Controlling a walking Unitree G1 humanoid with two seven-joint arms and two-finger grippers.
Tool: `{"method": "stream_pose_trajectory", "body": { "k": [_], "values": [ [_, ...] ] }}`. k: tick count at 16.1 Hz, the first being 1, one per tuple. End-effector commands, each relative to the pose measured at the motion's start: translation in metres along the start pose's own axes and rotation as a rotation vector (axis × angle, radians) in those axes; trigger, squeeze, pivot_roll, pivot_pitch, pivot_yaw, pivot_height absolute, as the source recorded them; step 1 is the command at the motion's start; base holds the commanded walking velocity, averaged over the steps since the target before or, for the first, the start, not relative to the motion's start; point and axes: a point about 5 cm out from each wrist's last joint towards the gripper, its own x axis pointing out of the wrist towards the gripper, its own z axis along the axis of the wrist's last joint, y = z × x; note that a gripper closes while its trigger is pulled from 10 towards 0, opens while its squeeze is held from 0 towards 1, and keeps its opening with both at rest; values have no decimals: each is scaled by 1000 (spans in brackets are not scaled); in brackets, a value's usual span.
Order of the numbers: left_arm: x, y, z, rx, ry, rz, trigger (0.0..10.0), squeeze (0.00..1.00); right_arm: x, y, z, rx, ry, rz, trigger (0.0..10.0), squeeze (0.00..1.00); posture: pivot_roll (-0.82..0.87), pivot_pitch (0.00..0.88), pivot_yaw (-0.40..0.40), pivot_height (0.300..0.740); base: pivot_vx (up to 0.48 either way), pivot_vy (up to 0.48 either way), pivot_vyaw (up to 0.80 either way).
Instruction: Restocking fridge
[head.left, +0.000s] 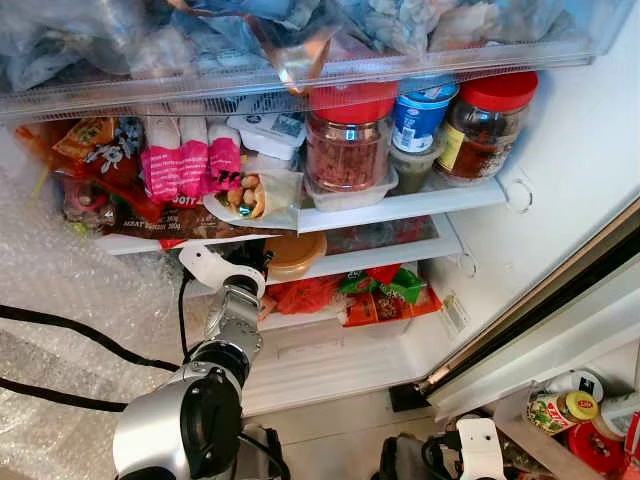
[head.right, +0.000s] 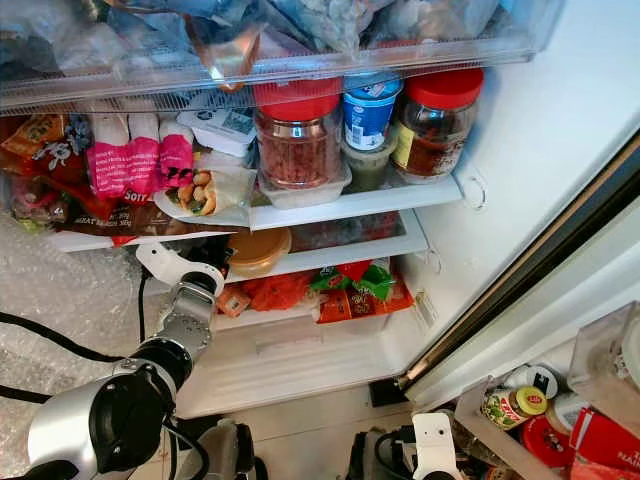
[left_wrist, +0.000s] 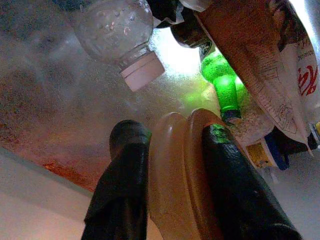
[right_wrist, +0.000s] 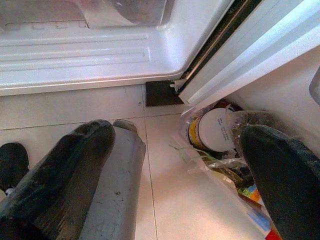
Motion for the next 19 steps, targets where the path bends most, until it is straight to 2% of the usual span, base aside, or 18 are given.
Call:
{"method": "stream_pose_trajectory", "body": {
  "k": [1, 7, 8, 11, 15, 19],
  "values": [
    [3, -1, 6, 59, 12, -4, 10000, 1000, -38, 11, -79, -20, 315, 45, 10000, 0, -202, 265, -3, 647, 0, 0, 0],
    [-2, -7, -3, 121, 25, -121, 10000, 1000, -32, 14, -70, -11, 289, 46, 10000, 0, -172, 246, 16, 647, 0, 0, 0],
    [-3, -9, -6, 133, 29, -149, 10000, 0, -32, 15, -69, -10, 287, 45, 10000, 0, -167, 243, 19, 647, 0, 0, 0],
    [-10, -4, -18, 151, 63, -174, 10000, 0, -31, 14, -69, -3, 284, 40, 10000, 0, -162, 240, 27, 647, 0, 0, 0],
    [-18, 9, -20, 108, 48, -168, 10000, 0, -30, 13, -67, 2, 281, 37, 10000, 0, -156, 233, 32, 647, 0, 0, 0],
    [-26, 14, -24, 145, 57, -234, 10000, 0, -27, 14, -63, 5, 278, 32, 10000, 0, -154, 226, 32, 647, 0, 0, 0]
  ]
}}
